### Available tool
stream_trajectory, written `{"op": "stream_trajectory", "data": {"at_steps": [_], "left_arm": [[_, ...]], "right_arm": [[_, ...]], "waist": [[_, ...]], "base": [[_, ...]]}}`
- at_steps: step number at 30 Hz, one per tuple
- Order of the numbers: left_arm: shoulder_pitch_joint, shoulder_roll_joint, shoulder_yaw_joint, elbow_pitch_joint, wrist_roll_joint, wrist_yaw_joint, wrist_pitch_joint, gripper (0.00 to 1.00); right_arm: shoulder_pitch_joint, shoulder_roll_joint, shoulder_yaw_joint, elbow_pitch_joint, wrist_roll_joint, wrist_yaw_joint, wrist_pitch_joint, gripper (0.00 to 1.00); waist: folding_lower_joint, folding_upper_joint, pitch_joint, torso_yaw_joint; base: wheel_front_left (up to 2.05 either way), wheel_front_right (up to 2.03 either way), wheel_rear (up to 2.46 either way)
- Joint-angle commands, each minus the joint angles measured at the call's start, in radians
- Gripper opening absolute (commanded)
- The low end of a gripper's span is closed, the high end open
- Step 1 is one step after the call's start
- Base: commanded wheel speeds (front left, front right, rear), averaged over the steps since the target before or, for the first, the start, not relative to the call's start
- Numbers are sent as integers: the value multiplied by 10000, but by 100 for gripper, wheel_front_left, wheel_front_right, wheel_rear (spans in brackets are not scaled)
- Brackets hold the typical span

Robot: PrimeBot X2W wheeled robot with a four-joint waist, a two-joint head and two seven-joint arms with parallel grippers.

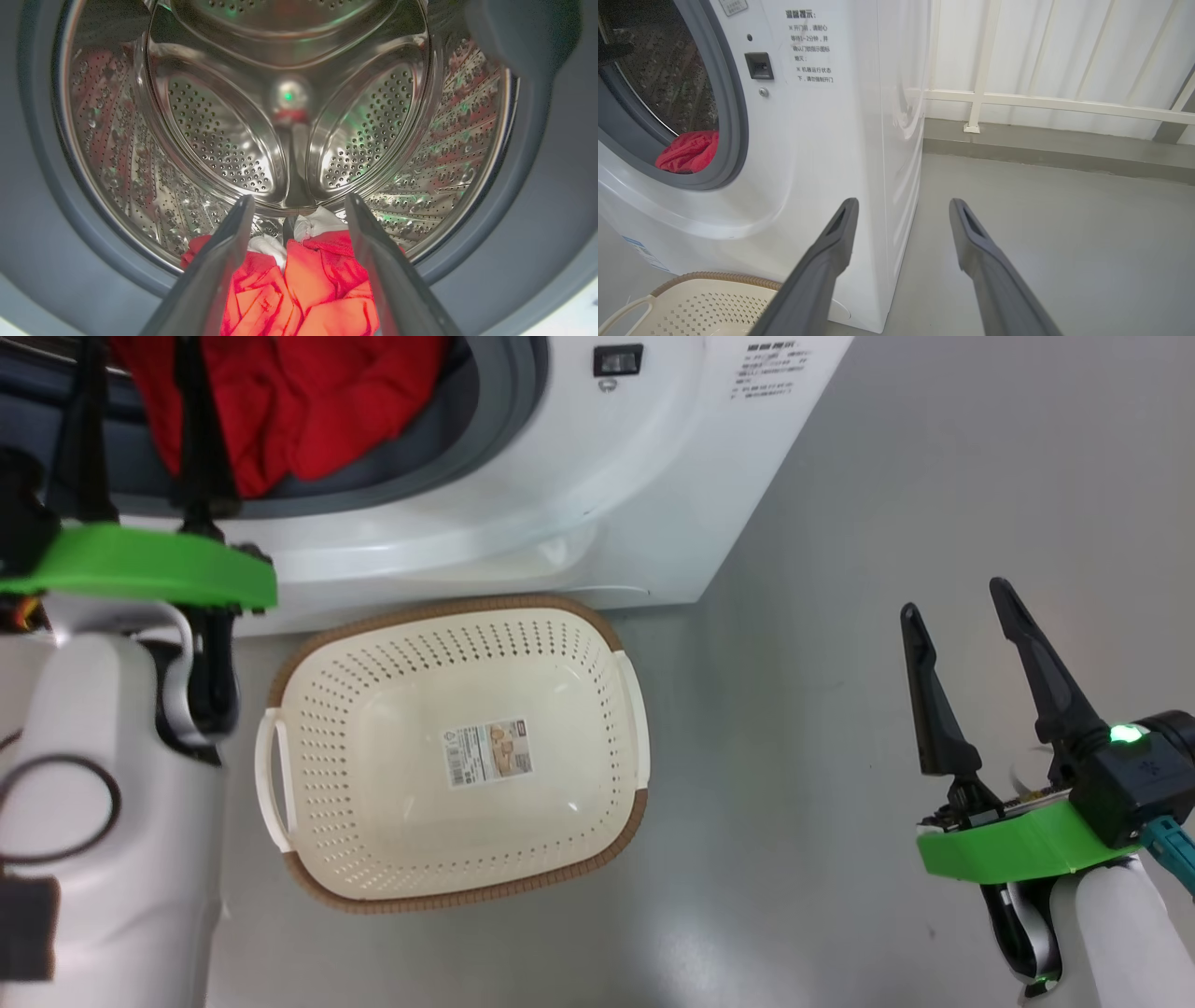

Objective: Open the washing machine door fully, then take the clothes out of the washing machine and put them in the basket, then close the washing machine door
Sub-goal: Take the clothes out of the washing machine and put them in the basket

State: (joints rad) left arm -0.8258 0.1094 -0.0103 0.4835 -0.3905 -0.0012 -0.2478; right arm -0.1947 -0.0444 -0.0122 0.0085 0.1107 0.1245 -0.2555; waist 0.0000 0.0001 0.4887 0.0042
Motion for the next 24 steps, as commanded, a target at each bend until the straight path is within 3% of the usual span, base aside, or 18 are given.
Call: {"op": "stream_trajectory", "data": {"at_steps": [1, 13, 24], "left_arm": [[-435, 447, 272, 161, -44, -88, -36, 100], [-2809, 1090, 40, 3043, 138, -175, 431, 100], [-3768, 1606, -391, 5442, 572, 349, 1514, 100]], "right_arm": [[-175, -58, 275, -278, -130, 62, -62, 100], [-501, -58, 314, -424, -109, 62, -62, 100], [-437, -58, 375, -747, 136, 62, -62, 100]], "waist": [[0, -1, 384, -120], [0, -1, 942, -466], [0, -1, 1059, -779]], "base": [[0, 0, 0], [0, 0, 0], [0, 0, 0]]}}
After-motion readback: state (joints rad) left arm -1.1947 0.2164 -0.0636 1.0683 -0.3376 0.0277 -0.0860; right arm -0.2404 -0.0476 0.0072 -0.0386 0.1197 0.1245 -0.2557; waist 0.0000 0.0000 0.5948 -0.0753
